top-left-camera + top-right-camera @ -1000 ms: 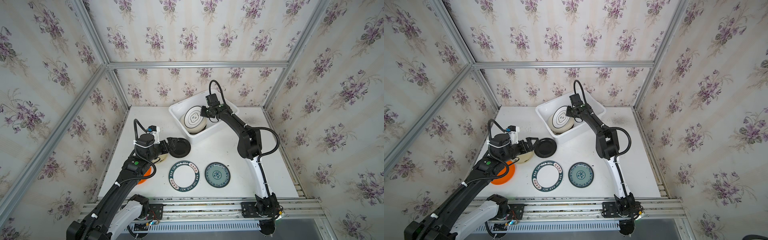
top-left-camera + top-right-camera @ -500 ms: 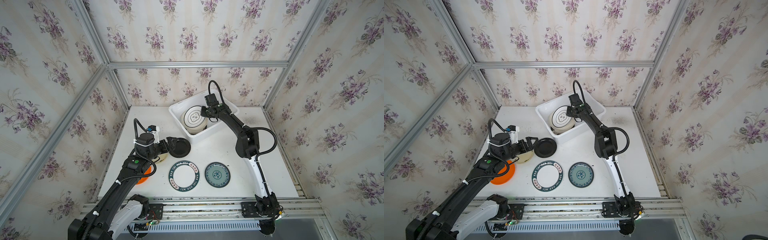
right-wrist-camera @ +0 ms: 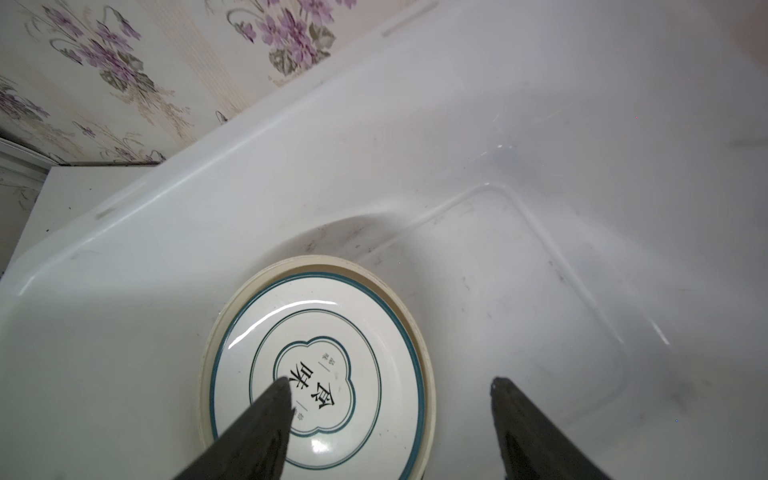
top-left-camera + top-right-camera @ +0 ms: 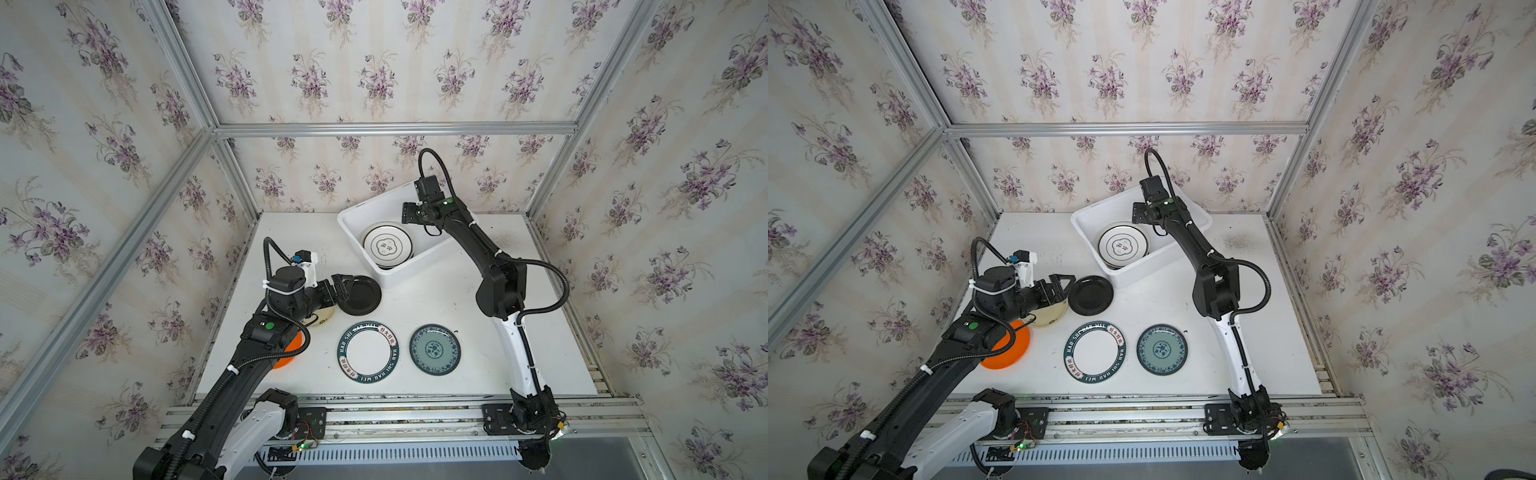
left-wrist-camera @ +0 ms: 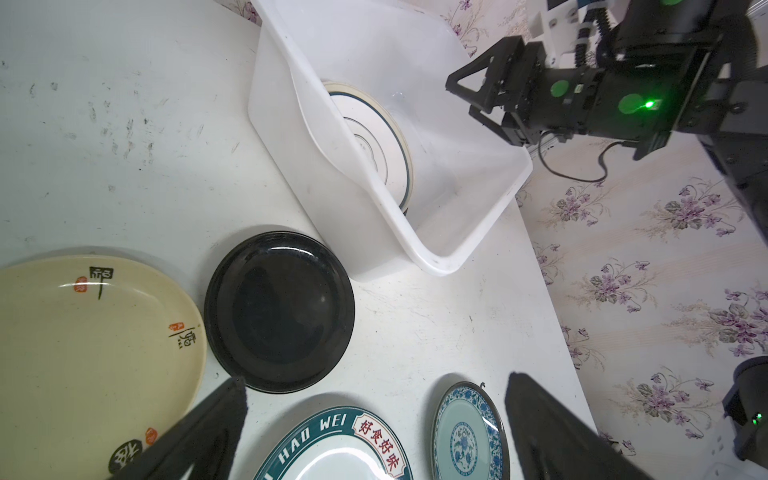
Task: Place the plates into the plastic bin on the countertop
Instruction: 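Withdraw the right gripper toward the blue floral plate while the left arm shifts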
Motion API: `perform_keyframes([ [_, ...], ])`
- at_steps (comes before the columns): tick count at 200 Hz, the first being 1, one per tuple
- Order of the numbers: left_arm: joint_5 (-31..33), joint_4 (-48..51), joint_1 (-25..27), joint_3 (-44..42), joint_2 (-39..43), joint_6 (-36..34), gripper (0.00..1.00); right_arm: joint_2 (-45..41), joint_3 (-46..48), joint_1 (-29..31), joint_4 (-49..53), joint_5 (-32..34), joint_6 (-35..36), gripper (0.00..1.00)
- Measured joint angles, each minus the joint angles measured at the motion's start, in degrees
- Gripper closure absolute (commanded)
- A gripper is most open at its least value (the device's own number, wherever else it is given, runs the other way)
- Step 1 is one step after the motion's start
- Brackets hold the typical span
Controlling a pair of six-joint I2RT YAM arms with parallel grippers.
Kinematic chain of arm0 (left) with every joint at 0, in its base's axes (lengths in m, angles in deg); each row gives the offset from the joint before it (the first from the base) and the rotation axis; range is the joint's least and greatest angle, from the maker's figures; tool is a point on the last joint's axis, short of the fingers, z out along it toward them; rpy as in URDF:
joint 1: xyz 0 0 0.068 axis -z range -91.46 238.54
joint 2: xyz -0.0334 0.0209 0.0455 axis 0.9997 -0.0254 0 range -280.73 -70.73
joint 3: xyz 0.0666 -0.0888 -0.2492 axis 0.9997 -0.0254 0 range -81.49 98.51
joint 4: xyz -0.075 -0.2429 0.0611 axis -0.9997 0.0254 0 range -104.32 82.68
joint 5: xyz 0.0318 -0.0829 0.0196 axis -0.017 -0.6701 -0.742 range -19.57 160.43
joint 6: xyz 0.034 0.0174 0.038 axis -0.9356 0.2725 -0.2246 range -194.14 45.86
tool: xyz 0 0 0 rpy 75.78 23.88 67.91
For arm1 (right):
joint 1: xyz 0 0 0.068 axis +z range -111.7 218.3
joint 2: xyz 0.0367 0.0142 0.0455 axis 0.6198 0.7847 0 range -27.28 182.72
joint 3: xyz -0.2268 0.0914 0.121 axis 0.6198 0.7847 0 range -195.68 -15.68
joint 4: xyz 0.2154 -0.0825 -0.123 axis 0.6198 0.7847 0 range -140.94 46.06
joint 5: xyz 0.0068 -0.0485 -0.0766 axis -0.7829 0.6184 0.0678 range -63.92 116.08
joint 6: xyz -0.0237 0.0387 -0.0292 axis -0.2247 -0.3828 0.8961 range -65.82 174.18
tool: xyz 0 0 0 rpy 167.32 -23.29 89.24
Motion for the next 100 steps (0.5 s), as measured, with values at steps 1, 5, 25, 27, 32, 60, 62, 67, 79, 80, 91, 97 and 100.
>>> perform_keyframes([
  [1, 0.0, 0.0, 0.0, 0.0, 0.0, 0.0, 0.01, -0.2, 0.0, 0.0, 0.1, 0.1, 0.0, 0.21],
  [5, -0.3, 0.0, 0.0, -0.1, 0.0, 0.0, 0.01, -1.2, 0.1, 0.0, 0.4, 0.5, 0.2, 0.21],
  [25, -2.2, 0.2, 1.1, -0.4, -0.3, 0.0, 0.01, -8.3, 2.9, 0.0, 1.2, 1.2, 0.8, 0.21],
  [27, -2.4, 0.2, 1.4, -0.5, -0.4, 0.0, 0.01, -9.2, 3.6, 0.0, 1.2, 1.2, 0.8, 0.21],
  [32, -2.9, 0.3, 2.3, -0.5, -0.5, 0.0, 0.01, -11.4, 5.2, 0.1, 1.3, 1.4, 0.8, 0.21],
  [60, -4.4, 1.3, 6.2, -1.7, -1.0, -0.5, 0.01, -26.3, 23.5, 1.2, -3.7, 2.3, 1.2, 0.21],
  [62, -4.4, 1.4, 6.4, -1.8, -1.0, -0.5, 0.01, -27.4, 25.2, 1.2, -4.2, 2.2, 1.2, 0.21],
  [67, -4.1, 1.6, 6.6, -2.3, -0.9, -0.5, 0.01, -29.9, 29.2, 1.4, -5.0, 2.4, 1.2, 0.21],
  [79, -3.8, 2.4, 7.7, -3.5, -0.7, -0.4, 0.01, -36.0, 38.2, 1.6, -6.5, 2.6, 1.2, 0.21],
  [80, -3.8, 2.5, 7.8, -3.6, -0.7, -0.4, 0.01, -36.4, 38.7, 1.6, -6.6, 2.6, 1.2, 0.21],
  [91, -3.8, 2.8, 9.2, -4.5, -0.4, -0.4, 0.01, -41.5, 45.3, 1.6, -7.8, 3.3, 1.2, 0.22],
  [97, -3.8, 2.9, 9.8, -4.8, -0.3, -0.4, 0.01, -44.6, 48.6, 1.5, -8.4, 3.8, 1.1, 0.21],
  [100, -3.8, 2.9, 10.2, -5.0, -0.4, -0.4, 0.01, -46.0, 49.9, 1.4, -8.5, 4.0, 1.2, 0.21],
])
